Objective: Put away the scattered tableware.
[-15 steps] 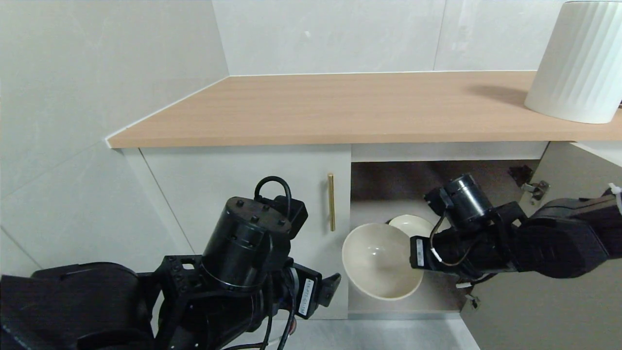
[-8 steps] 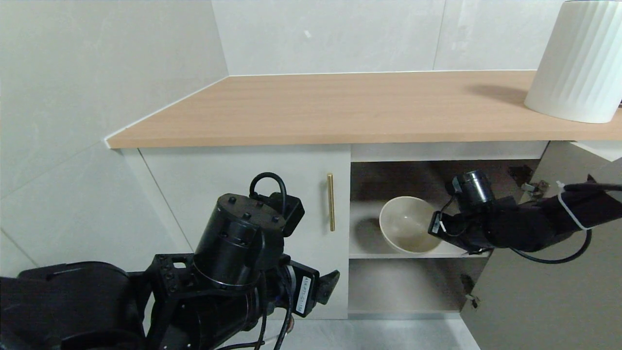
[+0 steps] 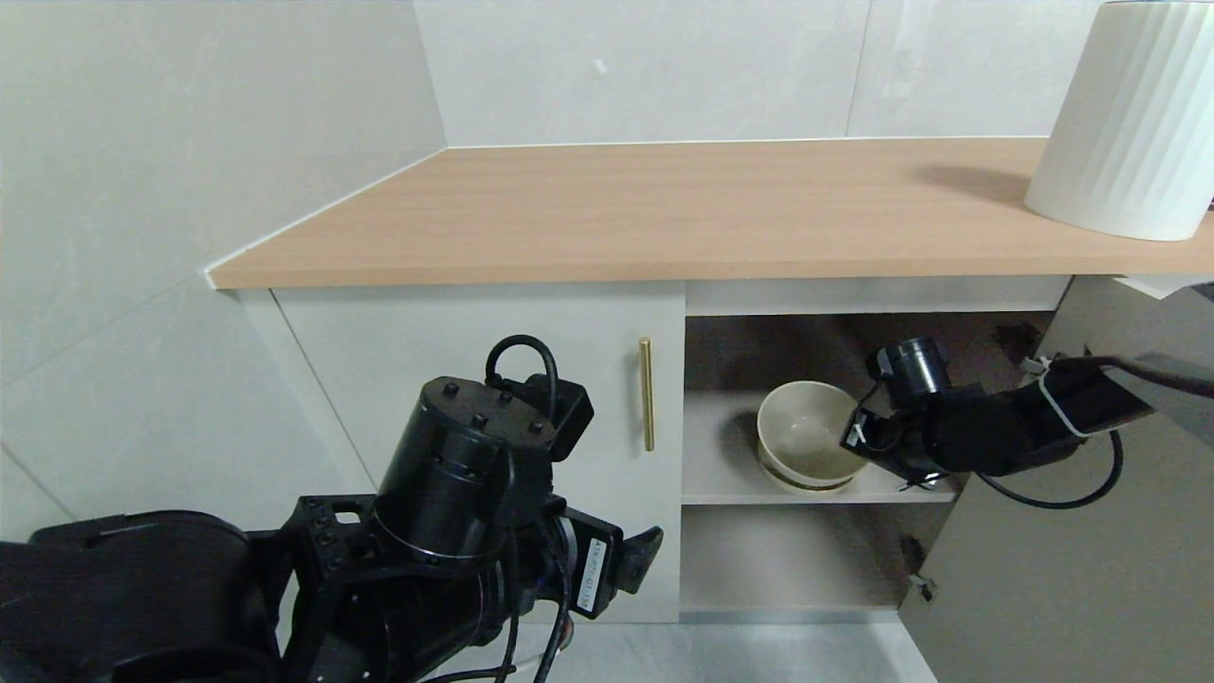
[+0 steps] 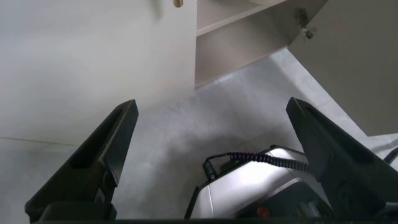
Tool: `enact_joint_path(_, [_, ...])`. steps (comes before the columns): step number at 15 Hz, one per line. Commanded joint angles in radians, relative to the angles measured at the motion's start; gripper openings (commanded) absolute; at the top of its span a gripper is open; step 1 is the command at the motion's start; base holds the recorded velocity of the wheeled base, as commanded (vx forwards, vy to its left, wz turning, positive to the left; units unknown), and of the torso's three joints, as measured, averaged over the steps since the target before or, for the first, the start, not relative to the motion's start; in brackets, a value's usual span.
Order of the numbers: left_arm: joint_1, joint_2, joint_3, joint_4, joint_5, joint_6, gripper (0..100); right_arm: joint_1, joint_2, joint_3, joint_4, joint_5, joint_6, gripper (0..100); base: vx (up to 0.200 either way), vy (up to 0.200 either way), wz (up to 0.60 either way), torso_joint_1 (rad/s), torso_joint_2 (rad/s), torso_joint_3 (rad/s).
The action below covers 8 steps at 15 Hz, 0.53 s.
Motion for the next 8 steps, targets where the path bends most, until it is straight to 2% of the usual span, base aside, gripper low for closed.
enact_joint_path(1, [0.0, 0.001, 0.0, 0.0, 0.0, 0.0, 100, -0.006, 0.057, -0.035, -0.001, -0.015, 0.001, 0, 0.0, 0.0, 0.0, 0.0, 0.0, 0.0])
enact_joint_path(8, [0.0, 0.01, 0.0, 0.0, 0.0, -0.002, 100, -0.021, 0.151, -0.138, -0.001, -0.044, 0.001, 0, 0.0, 0.0, 0.0, 0.0, 0.0, 0.0])
